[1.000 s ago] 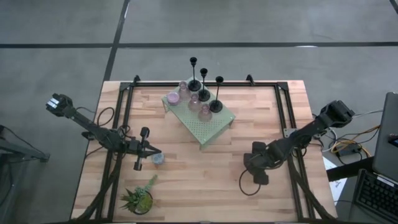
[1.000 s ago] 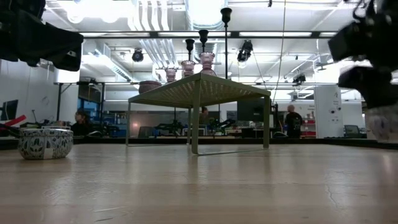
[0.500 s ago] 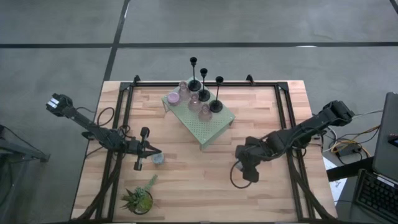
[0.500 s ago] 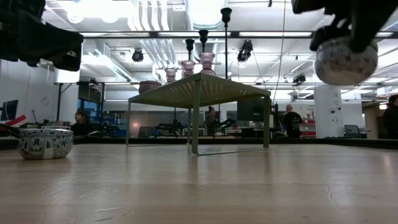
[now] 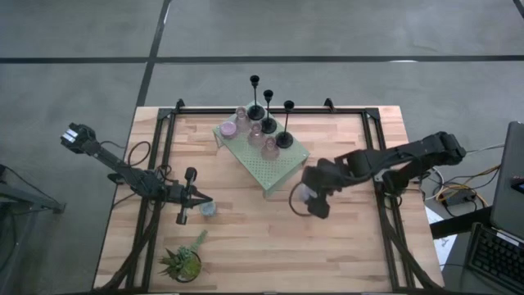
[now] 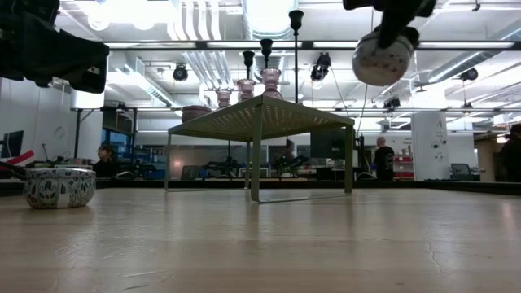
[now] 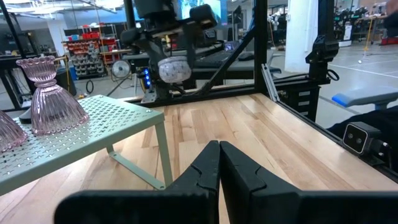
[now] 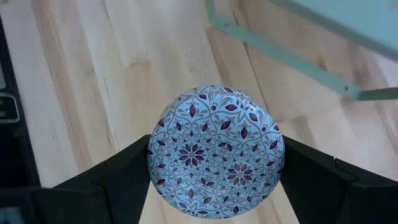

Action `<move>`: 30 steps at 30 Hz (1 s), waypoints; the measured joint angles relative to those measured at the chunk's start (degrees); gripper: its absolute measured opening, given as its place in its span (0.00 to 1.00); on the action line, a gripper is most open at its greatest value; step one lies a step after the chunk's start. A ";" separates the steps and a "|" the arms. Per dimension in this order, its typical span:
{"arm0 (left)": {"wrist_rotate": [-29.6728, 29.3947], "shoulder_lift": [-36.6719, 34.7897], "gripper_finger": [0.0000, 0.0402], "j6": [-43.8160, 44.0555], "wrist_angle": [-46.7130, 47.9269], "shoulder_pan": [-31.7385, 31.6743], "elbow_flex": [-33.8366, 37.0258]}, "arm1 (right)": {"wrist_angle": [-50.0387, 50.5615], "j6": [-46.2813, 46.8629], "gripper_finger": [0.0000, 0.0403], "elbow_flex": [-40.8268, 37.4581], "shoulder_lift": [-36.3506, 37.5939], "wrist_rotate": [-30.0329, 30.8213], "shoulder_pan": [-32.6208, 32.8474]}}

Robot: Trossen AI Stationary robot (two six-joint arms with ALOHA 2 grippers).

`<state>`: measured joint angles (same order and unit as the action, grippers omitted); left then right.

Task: Pick & Place candle stick holders
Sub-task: Put the white scented candle on the shelf aligned with the pink glass candle holder

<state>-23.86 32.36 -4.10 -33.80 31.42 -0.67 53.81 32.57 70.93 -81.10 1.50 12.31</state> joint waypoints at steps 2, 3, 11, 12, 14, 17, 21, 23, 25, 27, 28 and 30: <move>-0.02 -0.02 0.04 0.00 0.00 0.00 0.00 | 0.02 -0.70 0.74 0.29 0.00 -0.21 -1.24; 0.00 0.00 0.04 0.00 0.00 -0.02 0.00 | 0.05 -1.10 0.74 0.43 0.00 -0.49 -1.83; 0.00 0.00 0.04 -0.01 0.04 -0.01 0.00 | 0.89 -5.37 0.74 4.87 -4.17 -0.98 -5.15; -0.01 0.00 0.04 -0.01 0.02 -0.02 0.00 | 1.22 -6.46 0.74 6.19 -5.41 -1.51 -5.42; 0.00 0.02 0.04 -0.01 0.04 -0.01 0.00 | 3.39 -8.61 0.74 9.17 -8.19 -1.51 -5.95; -0.02 0.02 0.04 0.00 0.02 -0.02 0.00 | 6.31 -11.93 0.74 13.90 -12.27 -1.35 -6.76; -0.01 0.04 0.04 -0.01 0.05 -0.02 0.00 | 8.45 -15.91 0.74 19.70 -16.22 -1.40 -7.02; -0.01 0.04 0.04 0.00 0.17 -0.02 0.00 | 10.00 -17.57 0.74 22.93 -17.83 -1.40 -7.20; -0.01 0.04 0.04 0.00 0.17 -0.02 0.00 | 11.21 -18.64 0.74 25.76 -19.49 -1.32 -7.48; -0.01 0.04 0.04 -0.01 0.17 -0.02 0.00 | 11.55 -19.95 0.74 28.33 -21.10 -1.07 -7.73; -0.02 0.04 0.04 -0.02 0.17 -0.02 0.00 | 12.10 -20.74 0.74 29.50 -21.98 -0.66 -7.95; 0.00 0.04 0.04 0.00 0.15 -0.02 -0.01 | 12.54 -22.17 0.74 31.46 -23.59 0.01 -8.34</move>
<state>-23.86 32.40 -4.10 -33.65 31.40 -0.68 66.35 10.41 102.40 -104.69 1.50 3.97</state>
